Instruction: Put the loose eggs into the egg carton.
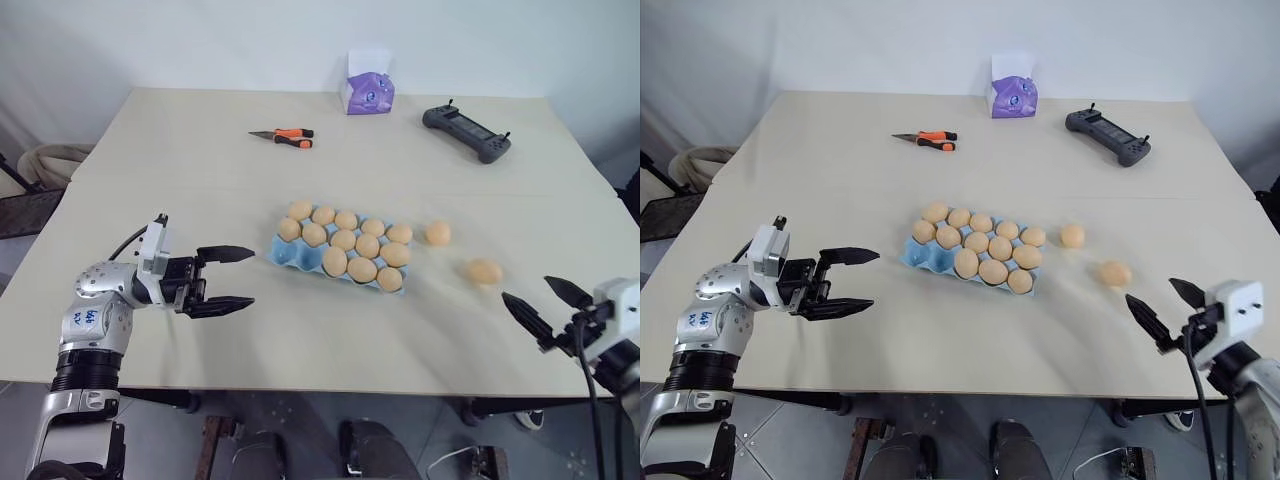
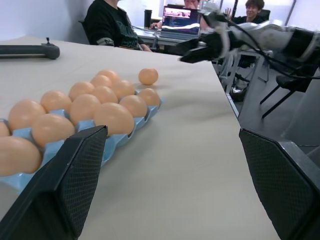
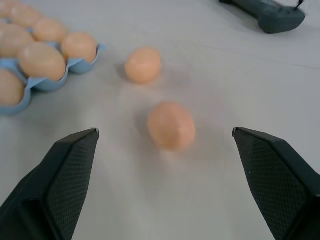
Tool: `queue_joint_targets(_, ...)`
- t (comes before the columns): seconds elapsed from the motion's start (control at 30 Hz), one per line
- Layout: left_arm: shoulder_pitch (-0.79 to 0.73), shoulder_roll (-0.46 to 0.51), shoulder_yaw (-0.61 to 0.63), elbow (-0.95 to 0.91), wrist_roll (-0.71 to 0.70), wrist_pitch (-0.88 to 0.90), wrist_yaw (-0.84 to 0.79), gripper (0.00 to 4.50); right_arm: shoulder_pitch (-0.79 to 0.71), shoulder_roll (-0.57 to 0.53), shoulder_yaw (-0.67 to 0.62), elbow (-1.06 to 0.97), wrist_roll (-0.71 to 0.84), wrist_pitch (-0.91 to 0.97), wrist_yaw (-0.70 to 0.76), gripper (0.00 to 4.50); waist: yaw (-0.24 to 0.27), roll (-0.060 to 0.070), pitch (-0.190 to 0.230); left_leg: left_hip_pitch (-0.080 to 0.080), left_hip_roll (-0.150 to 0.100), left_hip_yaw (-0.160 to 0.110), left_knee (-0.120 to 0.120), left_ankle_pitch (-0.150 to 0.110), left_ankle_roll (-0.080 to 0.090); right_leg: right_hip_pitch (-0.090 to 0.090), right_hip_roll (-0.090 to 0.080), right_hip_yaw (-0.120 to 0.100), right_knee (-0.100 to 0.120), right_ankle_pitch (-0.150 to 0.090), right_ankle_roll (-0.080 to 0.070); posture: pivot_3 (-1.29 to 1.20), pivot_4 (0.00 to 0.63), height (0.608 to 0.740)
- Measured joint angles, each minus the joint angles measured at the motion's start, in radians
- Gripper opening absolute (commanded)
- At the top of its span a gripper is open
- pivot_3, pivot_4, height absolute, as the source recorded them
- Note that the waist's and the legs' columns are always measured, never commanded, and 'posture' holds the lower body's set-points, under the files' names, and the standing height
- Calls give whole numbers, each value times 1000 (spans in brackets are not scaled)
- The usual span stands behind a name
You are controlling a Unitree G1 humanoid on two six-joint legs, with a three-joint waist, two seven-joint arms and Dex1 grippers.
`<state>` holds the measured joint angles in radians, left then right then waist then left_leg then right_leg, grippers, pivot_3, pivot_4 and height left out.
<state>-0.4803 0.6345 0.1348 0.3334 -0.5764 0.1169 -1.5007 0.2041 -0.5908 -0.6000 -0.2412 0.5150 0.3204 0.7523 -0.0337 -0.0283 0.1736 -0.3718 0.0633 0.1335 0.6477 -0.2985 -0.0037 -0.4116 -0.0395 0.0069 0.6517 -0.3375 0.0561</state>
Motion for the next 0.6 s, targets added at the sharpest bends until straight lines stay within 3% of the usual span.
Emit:
queue_joint_targets(0.33, -60, -11, -7, 73, 0, -44, 0, 4500, 36, -21, -9, 29, -23, -85, 33, 4479, -1, 0, 0, 2, 0, 0, 0, 1, 0, 1, 0, 1, 1, 1, 0, 0, 150, 740)
queue_joint_targets(0.6, -59, -17, -8, 73, -2, -51, 0, 4500, -191, 16, 116, 106, -58, -48, -112, 4479, -2, 0, 0, 2, -1, 0, 0, 1, 0, 1, -1, 1, 2, 1, 0, 0, 150, 740)
